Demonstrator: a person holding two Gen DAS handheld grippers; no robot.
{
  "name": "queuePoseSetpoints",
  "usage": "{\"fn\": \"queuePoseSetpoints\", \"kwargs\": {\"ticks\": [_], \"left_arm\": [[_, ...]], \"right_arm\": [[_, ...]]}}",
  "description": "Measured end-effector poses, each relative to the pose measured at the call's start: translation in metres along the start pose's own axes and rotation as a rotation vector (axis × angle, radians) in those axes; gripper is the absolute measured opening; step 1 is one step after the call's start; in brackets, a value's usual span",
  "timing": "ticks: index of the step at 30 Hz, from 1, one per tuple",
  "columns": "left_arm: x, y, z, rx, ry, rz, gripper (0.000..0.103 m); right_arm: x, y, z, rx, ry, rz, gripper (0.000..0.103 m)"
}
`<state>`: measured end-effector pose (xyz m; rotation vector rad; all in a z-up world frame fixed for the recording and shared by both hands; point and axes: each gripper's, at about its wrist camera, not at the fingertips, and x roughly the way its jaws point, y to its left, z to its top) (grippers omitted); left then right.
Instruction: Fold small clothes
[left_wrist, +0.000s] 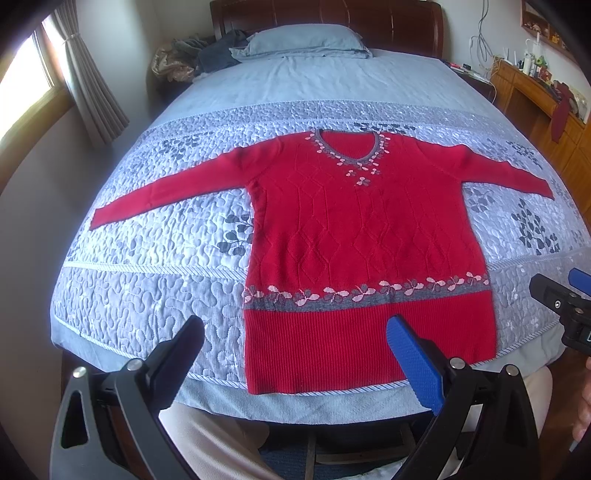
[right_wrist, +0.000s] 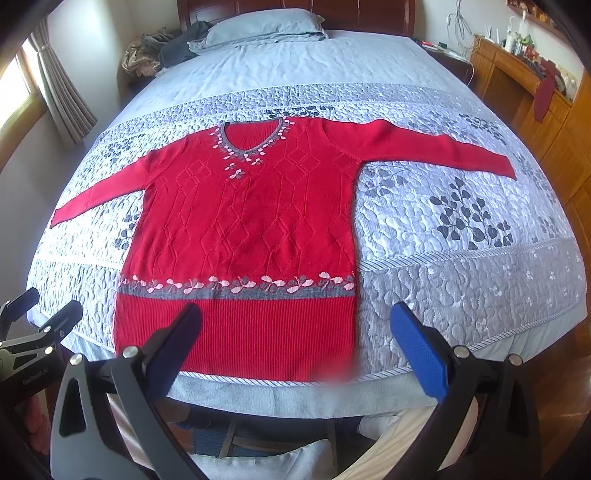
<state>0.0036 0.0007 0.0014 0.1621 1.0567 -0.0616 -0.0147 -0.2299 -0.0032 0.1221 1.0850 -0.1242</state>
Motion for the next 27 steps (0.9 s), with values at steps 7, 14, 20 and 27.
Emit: {"fn": "queuePoseSetpoints", "kwargs": {"ticks": [7,14,20,27], "left_arm": [[0.0013,0.0000,-0.0004,-0.002,0.001,0.002,0.099],[0.0041,0.0024,-0.0008,-0.007,0.004,0.001,0.099],[0.0062,0.0030,-0.0011,-0.010,0.009,0.002,0.099],[0.0069,0.0039,-0.0012,-0.010,0.011,0.001,0.099]], "right_arm": [[0.0003,0.0000,0.0003,-0.003,-0.004,-0.005,0.100],[0.0012,0.0004,0.0010,-0.005,-0.004,-0.007,0.100],[0.0031,-0.0002,0.0016,-0.004,0.000,-0.006,0.100],[0.0045,0.0013,0.0030,-0.010,-0.005,-0.009,0.100]]}}
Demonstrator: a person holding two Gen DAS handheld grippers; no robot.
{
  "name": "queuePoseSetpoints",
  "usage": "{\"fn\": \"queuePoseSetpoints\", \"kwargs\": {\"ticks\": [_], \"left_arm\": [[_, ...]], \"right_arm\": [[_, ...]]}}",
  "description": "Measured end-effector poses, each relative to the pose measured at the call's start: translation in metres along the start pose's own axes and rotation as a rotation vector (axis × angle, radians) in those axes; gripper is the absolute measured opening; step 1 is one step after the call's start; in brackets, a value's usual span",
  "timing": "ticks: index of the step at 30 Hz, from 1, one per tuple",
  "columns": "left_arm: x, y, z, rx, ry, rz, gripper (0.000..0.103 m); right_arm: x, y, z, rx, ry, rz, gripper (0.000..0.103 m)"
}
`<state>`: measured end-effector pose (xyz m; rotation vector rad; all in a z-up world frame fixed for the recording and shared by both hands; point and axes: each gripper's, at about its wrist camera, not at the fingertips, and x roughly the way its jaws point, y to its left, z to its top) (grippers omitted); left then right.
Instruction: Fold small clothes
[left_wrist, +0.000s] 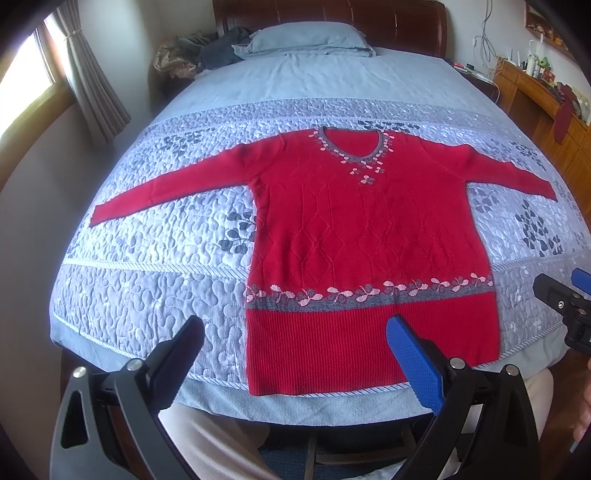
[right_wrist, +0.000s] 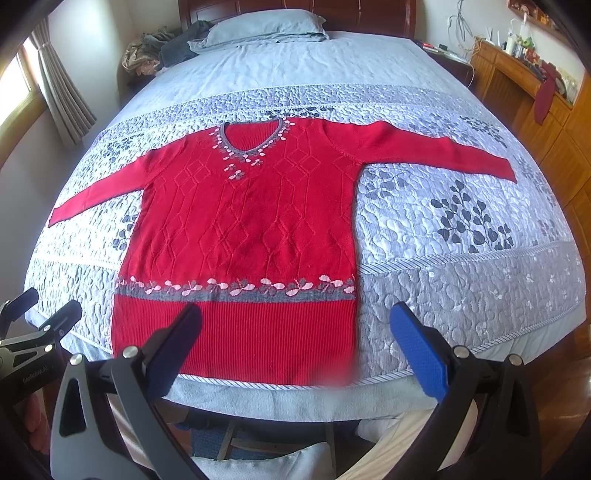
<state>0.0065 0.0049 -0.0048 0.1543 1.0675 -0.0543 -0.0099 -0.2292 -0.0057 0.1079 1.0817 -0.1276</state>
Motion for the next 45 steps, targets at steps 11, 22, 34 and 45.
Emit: {"fn": "queuePoseSetpoints", "kwargs": {"ticks": [11,22,34,45], "left_arm": [[0.002,0.000,0.002,0.001,0.001,0.003,0.099],[0.006,0.001,0.008,0.001,0.008,0.010,0.099],[0.016,-0.002,0.010,0.009,0.025,0.016,0.099],[0.071,-0.059,0.085,0.053,0.039,0.015,0.099]], "right_arm": [[0.002,-0.001,0.003,-0.001,-0.001,-0.004,0.100],[0.005,-0.003,0.005,-0.001,0.005,-0.006,0.100],[0.020,-0.007,0.009,0.002,0.029,-0.004,0.100],[0.046,-0.181,0.089,0.151,-0.002,-0.158,0.100]]}}
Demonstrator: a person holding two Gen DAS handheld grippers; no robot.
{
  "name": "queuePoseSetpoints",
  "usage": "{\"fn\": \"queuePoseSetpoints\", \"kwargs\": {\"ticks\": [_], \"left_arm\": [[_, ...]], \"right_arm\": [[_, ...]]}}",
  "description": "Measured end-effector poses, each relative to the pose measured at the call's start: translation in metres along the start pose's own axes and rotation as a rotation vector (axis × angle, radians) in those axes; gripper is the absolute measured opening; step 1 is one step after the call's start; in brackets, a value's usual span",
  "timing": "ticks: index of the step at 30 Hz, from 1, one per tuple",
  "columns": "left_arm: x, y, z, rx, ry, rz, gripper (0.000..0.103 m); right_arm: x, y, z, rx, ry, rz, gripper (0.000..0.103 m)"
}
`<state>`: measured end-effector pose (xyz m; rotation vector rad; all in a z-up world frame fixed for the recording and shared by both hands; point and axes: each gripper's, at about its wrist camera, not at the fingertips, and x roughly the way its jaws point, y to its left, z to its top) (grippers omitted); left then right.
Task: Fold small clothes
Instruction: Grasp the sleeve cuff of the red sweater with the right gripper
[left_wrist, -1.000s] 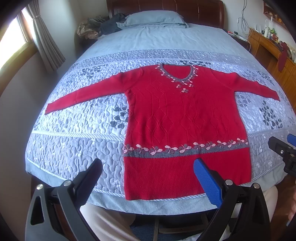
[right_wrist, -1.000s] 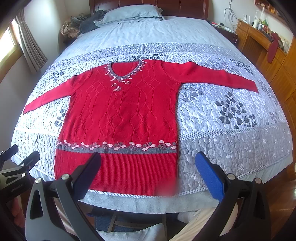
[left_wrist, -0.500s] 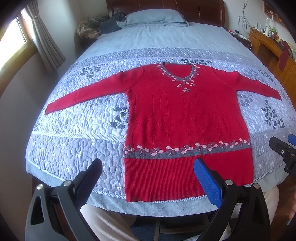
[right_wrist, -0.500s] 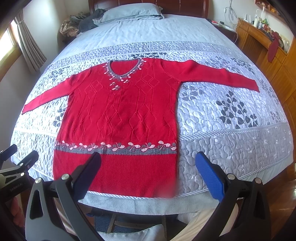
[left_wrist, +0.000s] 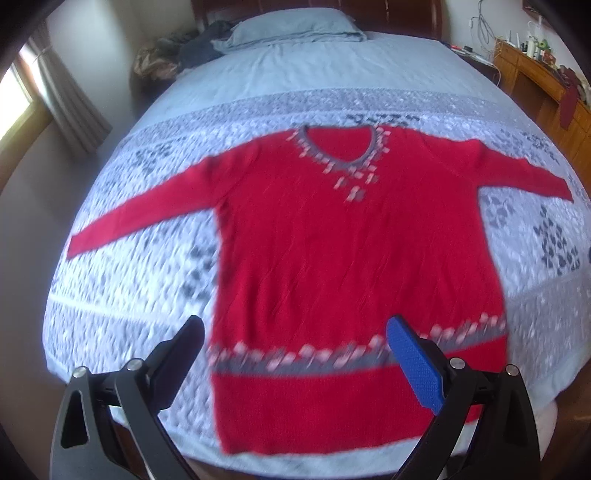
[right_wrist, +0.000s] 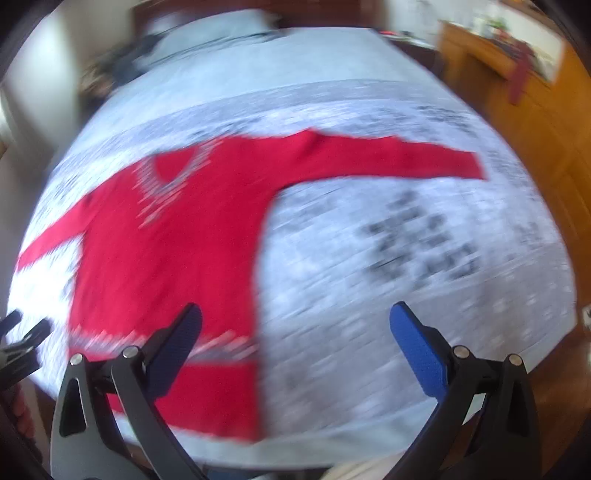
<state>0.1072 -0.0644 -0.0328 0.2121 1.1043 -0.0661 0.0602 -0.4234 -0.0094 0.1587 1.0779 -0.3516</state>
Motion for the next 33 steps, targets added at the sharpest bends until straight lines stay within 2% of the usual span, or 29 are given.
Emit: {"fn": "queuePoseSetpoints", "kwargs": {"ticks": [2,5,8,12,14,16,17,18,22,26,28,29,30,31,33], "left_arm": [[0.011,-0.022,0.029,0.002,-0.010,-0.031,0.099],[0.030,-0.063,0.076,0.007,-0.040,-0.055,0.099],[0.053,-0.110,0.123,0.004,-0.063,-0.074,0.099],[0.089,-0.174,0.170,0.002,-0.035,-0.141,0.099],[0.104,-0.203,0.185,0.024,-0.030,-0.150,0.099],[0.116,-0.227,0.196,0.049,-0.034,-0.144,0.099],[0.123,-0.239,0.200,0.054,-0.034,-0.144,0.099],[0.126,-0.245,0.201,0.056,-0.032,-0.148,0.099],[0.141,-0.260,0.201,0.076,-0.018,-0.152,0.099],[0.151,-0.253,0.199,0.078,-0.007,-0.128,0.099],[0.156,-0.242,0.200,0.062,0.001,-0.109,0.099],[0.157,-0.237,0.200,0.057,0.002,-0.104,0.099],[0.158,-0.230,0.201,0.052,0.002,-0.097,0.099],[0.159,-0.225,0.201,0.049,0.001,-0.088,0.099],[0.160,-0.208,0.201,0.037,-0.002,-0.070,0.099]], "right_arm": [[0.016,-0.045,0.030,0.031,-0.009,-0.055,0.100],[0.056,-0.116,0.077,0.091,0.054,-0.080,0.100],[0.096,-0.170,0.117,0.118,0.078,-0.119,0.100],[0.155,-0.225,0.152,0.179,0.167,-0.077,0.100],[0.176,-0.242,0.163,0.203,0.185,-0.087,0.098],[0.201,-0.261,0.170,0.248,0.206,-0.045,0.089],[0.215,-0.270,0.173,0.277,0.228,-0.012,0.077],[0.225,-0.277,0.173,0.303,0.251,0.009,0.071],[0.252,-0.295,0.172,0.358,0.279,0.026,0.071],[0.265,-0.299,0.172,0.374,0.278,0.037,0.073],[0.264,-0.296,0.177,0.348,0.255,0.008,0.059],[0.261,-0.294,0.178,0.335,0.243,0.002,0.035],[0.259,-0.294,0.180,0.334,0.229,0.033,0.009],[0.252,-0.292,0.182,0.357,0.210,0.078,0.008],[0.236,-0.284,0.189,0.325,0.147,0.051,0.008]]}}
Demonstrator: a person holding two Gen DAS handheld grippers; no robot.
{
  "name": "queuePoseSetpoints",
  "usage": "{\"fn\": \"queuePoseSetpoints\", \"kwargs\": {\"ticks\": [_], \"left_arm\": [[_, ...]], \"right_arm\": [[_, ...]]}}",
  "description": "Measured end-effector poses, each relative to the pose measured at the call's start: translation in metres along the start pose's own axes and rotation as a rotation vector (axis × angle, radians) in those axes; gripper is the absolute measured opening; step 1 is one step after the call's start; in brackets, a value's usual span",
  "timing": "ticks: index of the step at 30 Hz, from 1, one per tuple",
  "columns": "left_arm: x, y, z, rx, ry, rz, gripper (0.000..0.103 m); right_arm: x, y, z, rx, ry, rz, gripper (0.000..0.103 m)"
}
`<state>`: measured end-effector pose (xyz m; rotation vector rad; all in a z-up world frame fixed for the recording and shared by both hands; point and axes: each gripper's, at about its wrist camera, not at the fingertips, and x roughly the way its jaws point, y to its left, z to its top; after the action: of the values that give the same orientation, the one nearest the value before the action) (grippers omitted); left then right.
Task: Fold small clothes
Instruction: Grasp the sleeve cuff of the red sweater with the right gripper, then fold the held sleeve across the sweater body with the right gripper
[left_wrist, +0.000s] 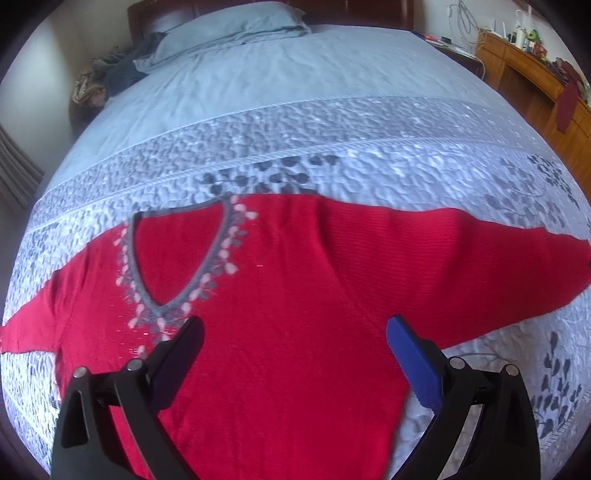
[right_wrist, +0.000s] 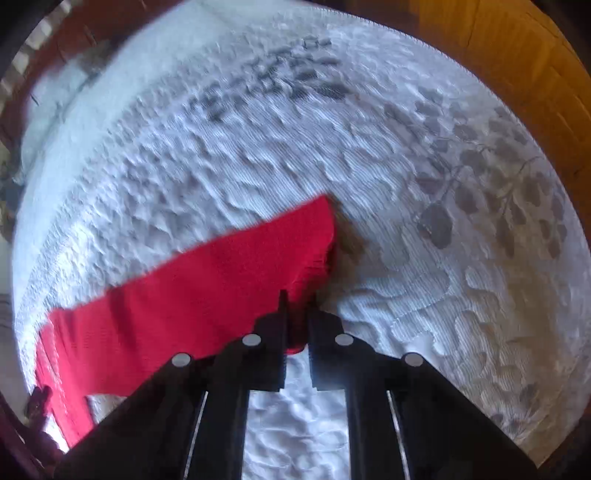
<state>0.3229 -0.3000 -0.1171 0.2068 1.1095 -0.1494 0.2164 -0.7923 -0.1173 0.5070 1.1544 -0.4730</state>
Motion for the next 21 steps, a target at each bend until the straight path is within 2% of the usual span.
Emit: {"fn": "queuePoseSetpoints", "kwargs": {"ticks": [5,9,11,17,21], "left_arm": [[0.000,0.047,-0.005,-0.052,0.014,0.032,0.099],[-0.001,0.092,-0.012,-0.098,0.028,0.057,0.099],[-0.003,0.116,-0.017,-0.115,0.033,0.072,0.099],[-0.013,0.175,-0.031,-0.167,0.037,0.078,0.099],[-0.018,0.200,-0.040,-0.188,0.040,0.070,0.099]], "right_arm": [[-0.035,0.052,-0.015,-0.104,-0.062,0.032,0.008],[-0.058,0.126,-0.045,-0.260,-0.083,0.031,0.008],[-0.062,0.176,-0.063,-0.354,-0.076,0.059,0.008],[-0.041,0.323,-0.123,-0.565,-0.009,0.142,0.008],[-0.009,0.394,-0.155,-0.592,0.078,0.225,0.008]]}}
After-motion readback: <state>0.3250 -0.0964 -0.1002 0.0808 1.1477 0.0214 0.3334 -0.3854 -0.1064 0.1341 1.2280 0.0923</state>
